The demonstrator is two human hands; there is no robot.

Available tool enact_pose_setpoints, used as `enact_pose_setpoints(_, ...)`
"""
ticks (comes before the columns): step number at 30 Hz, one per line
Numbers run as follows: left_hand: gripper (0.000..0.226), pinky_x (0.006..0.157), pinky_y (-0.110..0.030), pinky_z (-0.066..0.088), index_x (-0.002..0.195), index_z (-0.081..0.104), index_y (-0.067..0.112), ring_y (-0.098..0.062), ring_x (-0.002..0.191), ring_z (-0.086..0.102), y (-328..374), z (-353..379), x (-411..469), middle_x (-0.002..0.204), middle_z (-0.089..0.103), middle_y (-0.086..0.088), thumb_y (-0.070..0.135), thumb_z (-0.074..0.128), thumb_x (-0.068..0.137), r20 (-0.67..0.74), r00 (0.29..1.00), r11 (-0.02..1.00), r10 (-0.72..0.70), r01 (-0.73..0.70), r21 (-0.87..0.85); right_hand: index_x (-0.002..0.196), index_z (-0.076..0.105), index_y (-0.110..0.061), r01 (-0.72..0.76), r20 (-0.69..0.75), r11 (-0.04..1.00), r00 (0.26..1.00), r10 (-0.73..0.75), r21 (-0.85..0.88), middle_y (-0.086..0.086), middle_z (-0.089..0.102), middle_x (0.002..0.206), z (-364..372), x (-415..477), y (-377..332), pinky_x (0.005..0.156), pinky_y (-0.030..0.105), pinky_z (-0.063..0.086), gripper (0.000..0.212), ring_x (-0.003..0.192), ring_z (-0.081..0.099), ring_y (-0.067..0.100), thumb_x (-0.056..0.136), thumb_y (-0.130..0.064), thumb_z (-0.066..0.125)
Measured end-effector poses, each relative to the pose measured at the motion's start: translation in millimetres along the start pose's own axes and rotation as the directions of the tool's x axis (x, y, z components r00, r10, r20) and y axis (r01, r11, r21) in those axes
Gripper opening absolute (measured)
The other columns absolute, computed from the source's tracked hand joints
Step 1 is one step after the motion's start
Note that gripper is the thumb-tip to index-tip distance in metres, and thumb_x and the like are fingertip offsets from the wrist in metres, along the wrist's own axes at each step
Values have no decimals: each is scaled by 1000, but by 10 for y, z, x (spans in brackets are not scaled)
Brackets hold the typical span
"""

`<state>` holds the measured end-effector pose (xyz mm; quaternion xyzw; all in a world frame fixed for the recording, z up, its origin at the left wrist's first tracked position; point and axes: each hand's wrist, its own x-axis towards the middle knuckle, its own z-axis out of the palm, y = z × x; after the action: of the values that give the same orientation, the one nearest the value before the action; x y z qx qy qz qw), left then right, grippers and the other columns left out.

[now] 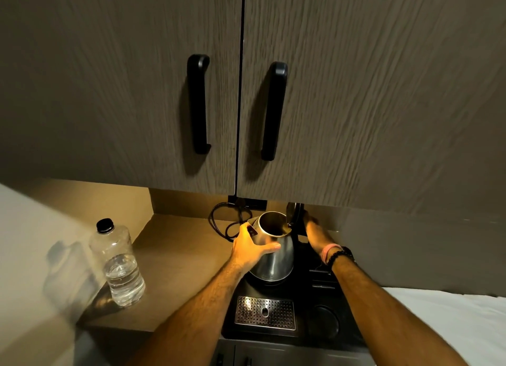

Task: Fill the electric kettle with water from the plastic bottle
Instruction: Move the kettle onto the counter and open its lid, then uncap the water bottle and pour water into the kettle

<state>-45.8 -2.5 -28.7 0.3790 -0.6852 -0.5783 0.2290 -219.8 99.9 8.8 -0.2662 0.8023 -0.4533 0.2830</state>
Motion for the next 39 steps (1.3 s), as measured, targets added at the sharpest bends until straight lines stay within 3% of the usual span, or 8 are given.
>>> enact_pose_setpoints(4,111,101,-40,47,145,36,19,-22,126,52,48,-66,-41,138,54,0,40,96,55,-47,997,998,58,-59,-15,132,58,-21,72,17,997,997,-72,9,4,58,131,4,-46,-134,103,41,35,60,126,51,25,100,-62,27)
enact_pose_setpoints(7,107,94,-31,48,142,40,19,-17,120,54,93,-234,-82,131,57,5,42,96,53,-95,991,995,94,-95,-6,100,66,-34,127,12,992,992,-127,12,-2,66,113,102,-95,-316,79,32,42,47,98,60,12,98,-64,30)
enact_pose_setpoints(9,105,87,-25,46,139,42,20,-14,117,55,99,-406,-123,126,57,7,44,96,51,-129,986,994,106,-107,2,100,65,-31,145,31,989,989,-145,-14,-2,66,109,229,-134,-431,71,32,44,53,93,62,17,94,-70,29)
enact_pose_setpoints(13,111,101,-43,49,140,41,17,-21,122,55,3,-767,-208,135,57,0,45,96,48,-198,979,998,58,-58,6,112,69,-11,213,80,977,974,-212,-3,13,69,120,605,-124,-587,100,50,47,62,113,63,33,100,-60,32)
enact_pose_setpoints(17,112,103,-43,47,143,37,14,-26,127,52,-223,-1151,-318,143,52,-8,41,97,52,-260,966,1000,-6,11,18,134,60,-5,202,188,979,963,-195,-14,19,60,139,1079,-183,-675,115,45,36,53,132,53,34,105,-43,35)
enact_pose_setpoints(22,111,104,-45,45,143,35,11,-30,128,52,-512,-1517,-425,144,53,-11,35,97,54,-277,958,997,-76,81,7,149,44,-11,206,312,978,930,-192,-11,16,46,153,1532,-293,-680,116,37,30,49,143,41,32,107,-33,38)
enact_pose_setpoints(31,111,107,-51,43,145,31,13,-34,129,49,-873,-1674,-531,143,51,-13,35,96,57,-297,938,982,-180,188,-2,149,43,-22,403,451,867,858,-245,-294,19,52,139,1909,-249,-544,112,44,37,52,130,49,34,107,-45,23)
enact_pose_setpoints(39,106,108,-49,42,150,32,11,-34,134,46,-783,-1627,-670,148,48,-14,38,91,66,-368,926,978,-81,145,148,156,27,-21,437,482,815,846,-229,-380,17,40,150,1910,-249,-503,116,52,32,51,136,39,37,108,-36,30)
